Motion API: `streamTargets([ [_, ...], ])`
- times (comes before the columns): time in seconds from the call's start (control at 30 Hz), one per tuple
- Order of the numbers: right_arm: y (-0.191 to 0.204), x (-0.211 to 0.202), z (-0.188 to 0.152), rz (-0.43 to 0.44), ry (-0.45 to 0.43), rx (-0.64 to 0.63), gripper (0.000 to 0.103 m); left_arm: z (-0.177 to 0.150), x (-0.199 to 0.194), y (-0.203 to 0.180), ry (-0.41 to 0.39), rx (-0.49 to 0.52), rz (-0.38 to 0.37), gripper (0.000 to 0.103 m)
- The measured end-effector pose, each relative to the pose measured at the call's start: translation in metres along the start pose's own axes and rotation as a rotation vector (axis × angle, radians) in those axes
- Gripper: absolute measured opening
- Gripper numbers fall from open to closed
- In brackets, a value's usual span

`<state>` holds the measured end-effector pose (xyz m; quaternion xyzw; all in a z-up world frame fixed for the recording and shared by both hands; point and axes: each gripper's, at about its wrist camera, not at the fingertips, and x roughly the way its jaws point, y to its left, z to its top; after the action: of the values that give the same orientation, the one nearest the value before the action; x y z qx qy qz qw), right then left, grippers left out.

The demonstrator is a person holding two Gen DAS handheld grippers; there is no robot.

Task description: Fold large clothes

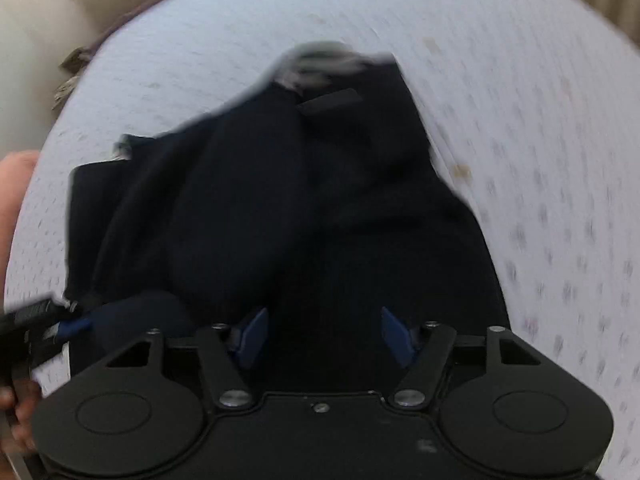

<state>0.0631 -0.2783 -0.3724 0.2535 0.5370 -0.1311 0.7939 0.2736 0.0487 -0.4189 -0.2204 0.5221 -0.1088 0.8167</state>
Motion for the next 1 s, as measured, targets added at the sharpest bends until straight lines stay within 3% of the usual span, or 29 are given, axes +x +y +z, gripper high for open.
streamTargets([
  [0.1,0.014,-0.016,0.010,0.059,-0.081,-0.053,0.074,-0.001,-0.022,-0.007,-0.055,0.030,-0.030,0.032],
  [0.17,0.034,-0.029,0.010,0.121,-0.151,-0.124,0.074,-0.005,-0.041,-0.021,-0.113,0.088,-0.122,0.032],
  [0.2,0.044,-0.032,0.010,0.150,-0.168,-0.148,0.070,-0.006,-0.046,-0.031,-0.130,0.113,-0.196,0.032],
  [0.27,0.061,-0.029,0.010,0.170,-0.174,-0.190,0.051,-0.005,-0.041,-0.048,-0.092,0.158,-0.278,0.032],
  [0.3,0.070,-0.023,0.009,0.169,-0.154,-0.213,0.034,-0.007,-0.032,-0.056,-0.054,0.193,-0.282,0.031],
  [0.33,0.071,-0.015,0.004,0.166,-0.133,-0.233,0.027,-0.013,-0.024,-0.057,-0.027,0.218,-0.260,0.031],
  [0.4,0.076,0.010,-0.004,0.130,-0.088,-0.255,0.027,-0.023,0.007,-0.056,0.051,0.248,-0.170,0.024],
  [0.43,0.074,0.024,-0.007,0.101,-0.056,-0.262,0.027,-0.025,0.018,-0.050,0.079,0.252,-0.124,0.010],
  [0.47,0.071,0.042,-0.012,0.059,-0.007,-0.263,0.026,-0.030,0.032,-0.042,0.110,0.242,-0.076,0.004],
  [0.53,0.063,0.063,-0.021,0.035,0.044,-0.255,0.019,-0.039,0.041,-0.020,0.100,0.193,-0.116,0.003],
  [0.73,0.064,0.065,-0.022,0.017,0.020,-0.291,0.018,-0.046,0.042,0.018,0.079,0.023,-0.206,0.003],
  [0.87,0.050,0.059,-0.018,0.067,0.015,-0.248,0.018,-0.040,0.000,0.006,0.003,0.074,-0.171,0.005],
  [0.93,0.035,0.038,-0.018,0.139,-0.024,-0.195,0.030,-0.039,-0.029,0.000,-0.036,0.097,-0.153,0.005],
  [0.97,0.024,0.020,-0.022,0.190,-0.072,-0.188,0.038,-0.041,-0.043,0.005,-0.045,0.096,-0.136,0.011],
  [1.0,0.016,0.003,-0.028,0.203,-0.116,-0.201,0.056,-0.043,-0.056,0.010,-0.055,0.088,-0.123,0.013],
])
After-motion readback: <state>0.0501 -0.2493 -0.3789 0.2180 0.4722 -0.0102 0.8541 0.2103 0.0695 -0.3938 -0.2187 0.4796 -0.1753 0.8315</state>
